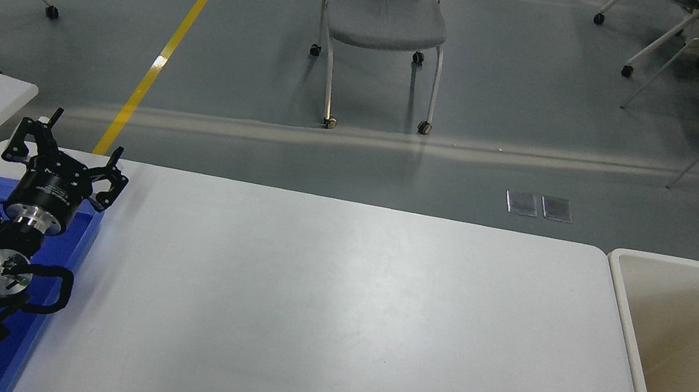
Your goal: Clean the table surface
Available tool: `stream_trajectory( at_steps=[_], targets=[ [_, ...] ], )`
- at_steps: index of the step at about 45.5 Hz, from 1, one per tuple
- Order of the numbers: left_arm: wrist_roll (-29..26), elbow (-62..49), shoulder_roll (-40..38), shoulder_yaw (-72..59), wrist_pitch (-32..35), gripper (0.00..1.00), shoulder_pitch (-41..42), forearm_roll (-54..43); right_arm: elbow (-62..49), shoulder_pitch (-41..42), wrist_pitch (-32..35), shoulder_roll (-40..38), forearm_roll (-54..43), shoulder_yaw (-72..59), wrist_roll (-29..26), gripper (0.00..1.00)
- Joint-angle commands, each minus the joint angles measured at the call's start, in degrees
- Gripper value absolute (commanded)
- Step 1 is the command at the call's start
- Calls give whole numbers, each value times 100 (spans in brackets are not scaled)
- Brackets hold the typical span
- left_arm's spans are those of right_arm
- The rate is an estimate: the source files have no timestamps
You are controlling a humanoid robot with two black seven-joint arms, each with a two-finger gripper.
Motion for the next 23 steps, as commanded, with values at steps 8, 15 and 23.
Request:
stream_trajectory(
  at_steps=[8, 15, 23],
  targets=[
    [0, -6, 0, 0, 0, 100, 0, 0, -4, -261, -149, 523, 347, -29, -416, 0],
    [0, -6, 0, 0, 0, 100, 0, 0, -4, -384, -176, 655, 347, -38, -425, 0],
    [0, -6, 0, 0, 0, 100, 0, 0, -4, -437, -290, 795, 365, -38, -425, 0]
  ],
)
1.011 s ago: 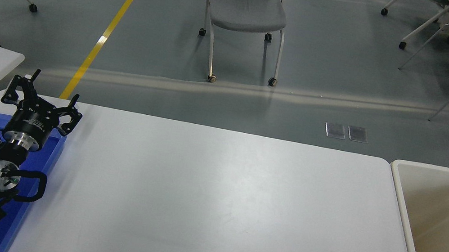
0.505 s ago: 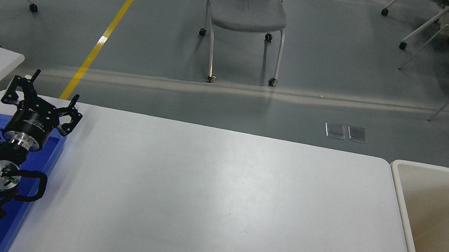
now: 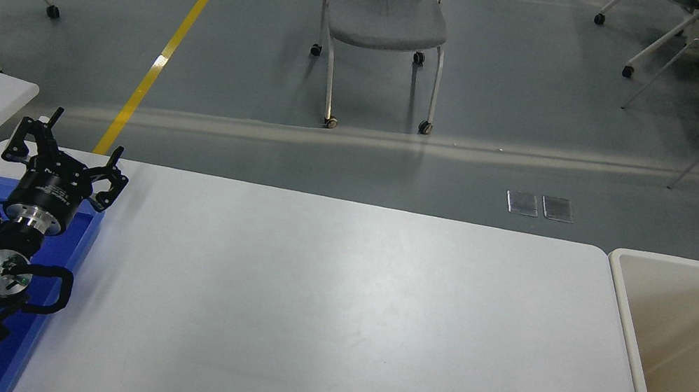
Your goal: Clean the table surface
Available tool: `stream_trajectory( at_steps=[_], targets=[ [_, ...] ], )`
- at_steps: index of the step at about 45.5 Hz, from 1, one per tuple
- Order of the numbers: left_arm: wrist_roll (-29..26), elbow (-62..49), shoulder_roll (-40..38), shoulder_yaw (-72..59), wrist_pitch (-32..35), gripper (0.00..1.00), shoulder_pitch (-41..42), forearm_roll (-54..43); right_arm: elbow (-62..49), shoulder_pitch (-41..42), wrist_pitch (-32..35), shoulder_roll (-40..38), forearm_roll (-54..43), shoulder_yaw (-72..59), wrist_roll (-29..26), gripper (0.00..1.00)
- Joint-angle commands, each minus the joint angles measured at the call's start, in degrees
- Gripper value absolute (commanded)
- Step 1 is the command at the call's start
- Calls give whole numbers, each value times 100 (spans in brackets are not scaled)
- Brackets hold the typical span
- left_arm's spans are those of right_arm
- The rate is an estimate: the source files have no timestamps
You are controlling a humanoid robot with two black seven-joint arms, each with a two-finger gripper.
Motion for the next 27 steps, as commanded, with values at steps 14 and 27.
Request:
stream_trajectory(
  at_steps=[14, 27],
  targets=[
    [0, -4, 0, 0, 0, 100, 0, 0, 2, -141, -280, 355, 52, 12, -37, 8],
    [0, 5, 0, 0, 0, 100, 0, 0, 29, -132, -1044, 338, 780, 83, -28, 97]
  ],
)
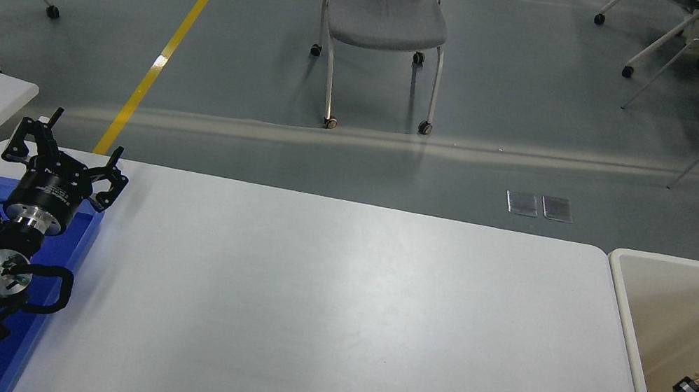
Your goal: Clean the table surface
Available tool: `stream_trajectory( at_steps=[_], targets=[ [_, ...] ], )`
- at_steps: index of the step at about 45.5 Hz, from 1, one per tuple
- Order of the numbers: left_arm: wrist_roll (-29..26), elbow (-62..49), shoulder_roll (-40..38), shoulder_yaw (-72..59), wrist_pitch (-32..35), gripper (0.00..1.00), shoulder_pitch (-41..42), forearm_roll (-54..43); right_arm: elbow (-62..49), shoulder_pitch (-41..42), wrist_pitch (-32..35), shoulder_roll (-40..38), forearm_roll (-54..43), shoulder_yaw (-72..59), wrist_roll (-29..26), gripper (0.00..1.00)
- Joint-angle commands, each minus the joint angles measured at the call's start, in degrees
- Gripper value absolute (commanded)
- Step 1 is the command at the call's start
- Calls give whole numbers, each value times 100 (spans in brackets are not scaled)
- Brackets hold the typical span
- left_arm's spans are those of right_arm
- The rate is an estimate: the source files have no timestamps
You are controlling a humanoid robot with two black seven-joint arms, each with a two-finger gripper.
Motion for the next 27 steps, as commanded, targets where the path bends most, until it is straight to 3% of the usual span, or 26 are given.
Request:
stream_trajectory(
  at_steps=[1, 6, 16, 27],
  targets=[
    [0, -5, 0, 0, 0, 100, 0, 0, 17, -6, -460, 1, 749, 56, 6, 97],
    [0, -5, 0, 0, 0, 100, 0, 0, 52, 3, -434, -78, 1365, 56, 6, 97],
    [0, 3, 0, 0, 0, 100, 0, 0, 17, 82, -460, -78, 1664, 257, 14, 98],
    [0, 3, 0, 0, 0, 100, 0, 0, -18, 898, -504, -104, 3483, 1584, -3, 98]
  ],
)
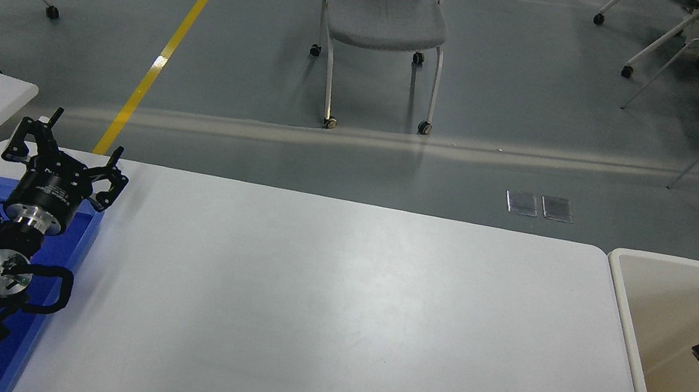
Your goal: Clean the table surface
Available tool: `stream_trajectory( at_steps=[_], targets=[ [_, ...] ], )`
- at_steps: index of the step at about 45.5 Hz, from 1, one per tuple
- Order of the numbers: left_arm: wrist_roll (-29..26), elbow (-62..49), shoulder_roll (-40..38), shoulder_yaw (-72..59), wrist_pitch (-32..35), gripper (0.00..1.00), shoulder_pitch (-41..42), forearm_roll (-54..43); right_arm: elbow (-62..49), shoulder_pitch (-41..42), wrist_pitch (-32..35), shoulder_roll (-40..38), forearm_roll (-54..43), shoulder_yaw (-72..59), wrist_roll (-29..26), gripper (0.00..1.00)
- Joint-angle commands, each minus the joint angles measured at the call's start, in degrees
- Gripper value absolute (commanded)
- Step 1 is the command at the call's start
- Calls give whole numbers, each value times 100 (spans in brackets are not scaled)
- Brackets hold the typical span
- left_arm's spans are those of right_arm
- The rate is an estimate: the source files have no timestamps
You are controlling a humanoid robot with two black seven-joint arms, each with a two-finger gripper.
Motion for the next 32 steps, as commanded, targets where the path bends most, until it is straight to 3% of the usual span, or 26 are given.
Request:
stream_trajectory(
  at_steps=[1, 17, 32],
  targets=[
    [0, 6, -1, 0, 0, 100, 0, 0, -18, 659, -67, -24, 1406, 983, -18, 98],
    [0, 6, -1, 0, 0, 100, 0, 0, -9, 1415, -155, -147, 1565, 1545, -19, 98],
    [0, 6, 8, 0, 0, 100, 0, 0, 97, 1758, 249, -156, 1802, 3628, -19, 98]
  ],
)
